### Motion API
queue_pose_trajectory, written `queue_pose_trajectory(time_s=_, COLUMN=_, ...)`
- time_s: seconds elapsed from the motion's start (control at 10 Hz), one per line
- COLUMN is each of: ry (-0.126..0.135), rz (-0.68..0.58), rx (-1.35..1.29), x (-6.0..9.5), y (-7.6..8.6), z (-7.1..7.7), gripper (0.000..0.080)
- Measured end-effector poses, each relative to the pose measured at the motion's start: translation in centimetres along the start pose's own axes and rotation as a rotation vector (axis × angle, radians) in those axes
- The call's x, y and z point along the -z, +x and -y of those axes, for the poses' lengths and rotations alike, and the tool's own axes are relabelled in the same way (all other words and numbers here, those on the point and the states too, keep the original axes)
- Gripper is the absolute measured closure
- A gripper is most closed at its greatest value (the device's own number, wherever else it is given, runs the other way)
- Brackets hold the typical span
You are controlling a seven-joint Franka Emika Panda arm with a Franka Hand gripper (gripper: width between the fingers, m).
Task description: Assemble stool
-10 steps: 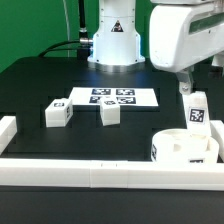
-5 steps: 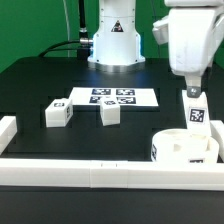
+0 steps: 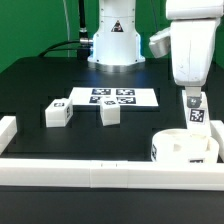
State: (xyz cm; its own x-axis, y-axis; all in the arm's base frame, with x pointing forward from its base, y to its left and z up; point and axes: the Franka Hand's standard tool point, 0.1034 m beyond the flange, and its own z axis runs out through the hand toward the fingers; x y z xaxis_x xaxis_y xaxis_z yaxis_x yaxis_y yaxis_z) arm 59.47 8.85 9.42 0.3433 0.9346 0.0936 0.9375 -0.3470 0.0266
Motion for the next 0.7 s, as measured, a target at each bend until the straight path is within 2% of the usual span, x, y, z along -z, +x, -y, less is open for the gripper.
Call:
queue_pose_trajectory(time_s=0.4, ry=0.006, rz=0.003, rx=-0.005, x=-0.59, y=-0.38, z=0.16, gripper=0.0151)
queue_pose_trajectory(time_s=0.6, ry=0.007, rz=0.003, rx=-0.007, x=-0.59, y=-0.39, z=0.17, gripper=0.0431)
queue_pose_trajectory(time_s=0.7, ry=0.007, rz=0.003, rx=-0.008, x=-0.60, y=-0.41, z=0.17, gripper=0.0431)
